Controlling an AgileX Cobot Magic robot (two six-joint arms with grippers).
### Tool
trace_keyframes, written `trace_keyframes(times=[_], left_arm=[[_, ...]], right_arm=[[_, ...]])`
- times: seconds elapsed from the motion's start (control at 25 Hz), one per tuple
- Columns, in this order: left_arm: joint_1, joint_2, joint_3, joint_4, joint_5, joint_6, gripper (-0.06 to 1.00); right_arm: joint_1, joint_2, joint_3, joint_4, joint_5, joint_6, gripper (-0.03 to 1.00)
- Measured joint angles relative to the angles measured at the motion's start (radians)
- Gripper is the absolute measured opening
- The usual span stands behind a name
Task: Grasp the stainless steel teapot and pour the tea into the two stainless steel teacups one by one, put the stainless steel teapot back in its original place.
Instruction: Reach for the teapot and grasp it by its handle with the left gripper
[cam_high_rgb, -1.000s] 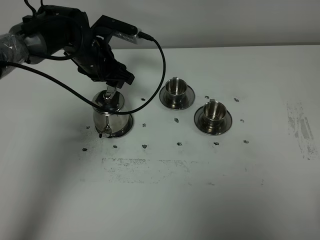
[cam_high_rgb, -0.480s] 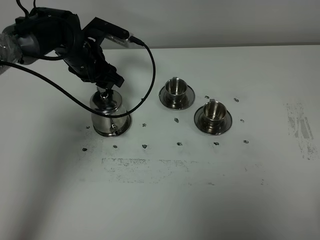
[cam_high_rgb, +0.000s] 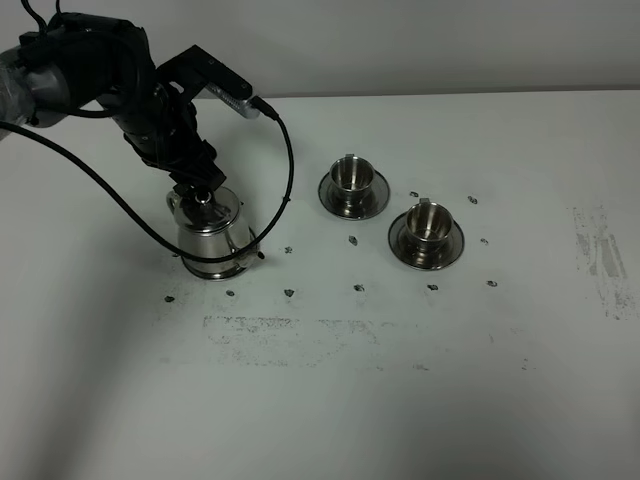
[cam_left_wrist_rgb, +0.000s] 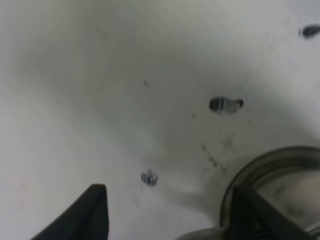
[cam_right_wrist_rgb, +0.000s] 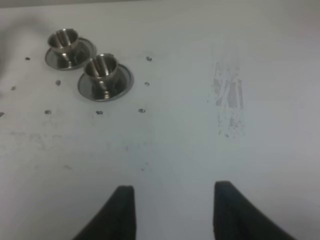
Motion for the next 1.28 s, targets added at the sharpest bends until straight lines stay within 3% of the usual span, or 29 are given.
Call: trace_keyframes(times=[0.48, 0.6, 0.68, 0.88, 0.96, 1.28], left_arm=[[0.022, -0.071, 0.017, 0.021, 0.038, 0.006, 0.52], [0.038, -0.128, 0.095, 0.022, -0.009, 0.006, 0.52], [0.06, -0.193, 0.186, 0.018, -0.096, 0.001, 0.52], [0.137, -0.317, 0.441, -0.12, -0.39, -0.159, 0.52], [0.162, -0.328, 0.501, -0.193, -0.46, -0.204, 0.52], [0.178, -0.29, 0.533, -0.395, -0.505, -0.205, 0.52]], right_arm=[[0.0, 0.0, 0.0, 0.0, 0.0, 0.0, 0.35], [0.0, 0.0, 0.0, 0.0, 0.0, 0.0, 0.35], [0.0, 0.0, 0.0, 0.0, 0.0, 0.0, 0.35], [0.0, 0.0, 0.0, 0.0, 0.0, 0.0, 0.35], [0.0, 0.0, 0.0, 0.0, 0.0, 0.0, 0.35], [0.0, 0.0, 0.0, 0.0, 0.0, 0.0, 0.35]])
